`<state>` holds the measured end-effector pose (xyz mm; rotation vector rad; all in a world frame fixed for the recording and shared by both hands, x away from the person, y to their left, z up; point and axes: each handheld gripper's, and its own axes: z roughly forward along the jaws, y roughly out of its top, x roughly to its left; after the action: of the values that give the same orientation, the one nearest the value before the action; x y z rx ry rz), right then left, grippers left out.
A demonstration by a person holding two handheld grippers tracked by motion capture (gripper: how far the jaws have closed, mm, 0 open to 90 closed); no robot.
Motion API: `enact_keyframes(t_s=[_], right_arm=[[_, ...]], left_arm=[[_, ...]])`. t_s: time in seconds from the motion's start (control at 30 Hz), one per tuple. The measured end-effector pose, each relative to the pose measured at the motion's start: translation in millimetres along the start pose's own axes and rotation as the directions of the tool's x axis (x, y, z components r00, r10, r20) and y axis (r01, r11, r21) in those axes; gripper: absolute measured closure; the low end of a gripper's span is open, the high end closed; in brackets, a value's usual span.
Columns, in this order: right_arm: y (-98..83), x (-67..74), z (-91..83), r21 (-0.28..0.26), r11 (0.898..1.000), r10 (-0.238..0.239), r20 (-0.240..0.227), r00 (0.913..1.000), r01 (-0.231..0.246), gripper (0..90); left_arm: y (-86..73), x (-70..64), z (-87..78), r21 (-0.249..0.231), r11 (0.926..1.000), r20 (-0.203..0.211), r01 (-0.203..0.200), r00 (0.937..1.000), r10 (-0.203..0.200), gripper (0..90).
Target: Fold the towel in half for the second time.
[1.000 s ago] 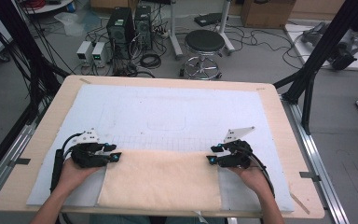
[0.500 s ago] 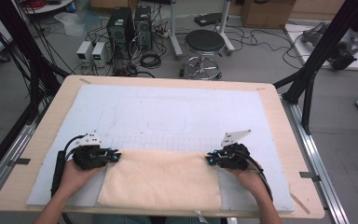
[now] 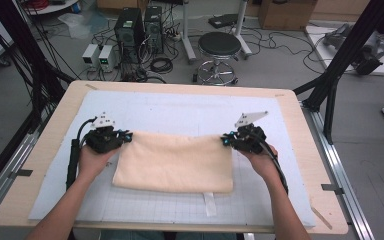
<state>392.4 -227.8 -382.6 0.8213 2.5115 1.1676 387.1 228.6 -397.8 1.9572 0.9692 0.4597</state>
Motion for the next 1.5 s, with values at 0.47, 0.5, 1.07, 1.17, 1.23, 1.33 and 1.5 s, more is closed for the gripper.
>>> enact_keyframes(t_s=[0.47,0.5,1.07,1.17,1.23,1.33,1.5], right_arm=[[29.6,-44.8,23.0,0.018,0.999,0.039,0.169,0.9849,-0.043,61.7],[27.1,-46.6,24.0,0.019,0.998,0.063,0.149,0.9869,-0.067,59.3],[-8.7,-10.7,28.5,0.081,0.995,0.055,0.068,0.9962,-0.061,55.8],[-17.3,-11.1,30.3,0.098,0.991,0.087,0.090,0.9921,-0.096,54.2],[-21.8,-12.8,33.7,0.112,0.986,0.116,0.092,0.9889,-0.126,53.6],[-26.0,-15.9,41.1,0.112,0.977,0.173,0.064,0.9829,-0.179,61.1],[-26.1,-19.0,43.3,0.097,0.981,0.167,0.040,0.9851,-0.170,75.6]], left_arm=[[33.5,27.4,33.2,0.056,0.9977,-0.088,0.038,0.9955,-0.033,66.8],[31.9,27.9,32.4,0.072,0.9967,-0.076,0.039,0.9965,-0.033,66.0],[-29.2,-4.1,-9.2,0.058,0.9979,0.059,0.027,0.9978,-0.031,53.9],[-40.1,-4.1,-9.2,0.113,0.9931,0.068,0.030,0.9970,-0.038,50.1],[-43.9,-2.7,-8.5,0.131,0.9900,0.086,0.054,0.9941,-0.065,50.4],[-48.4,-4.5,-5.9,0.138,0.9885,0.118,0.062,0.9899,-0.078,65.6],[-54.4,-8.4,-6.0,0.104,0.9883,0.125,0.112,0.9843,-0.125,82.0]])
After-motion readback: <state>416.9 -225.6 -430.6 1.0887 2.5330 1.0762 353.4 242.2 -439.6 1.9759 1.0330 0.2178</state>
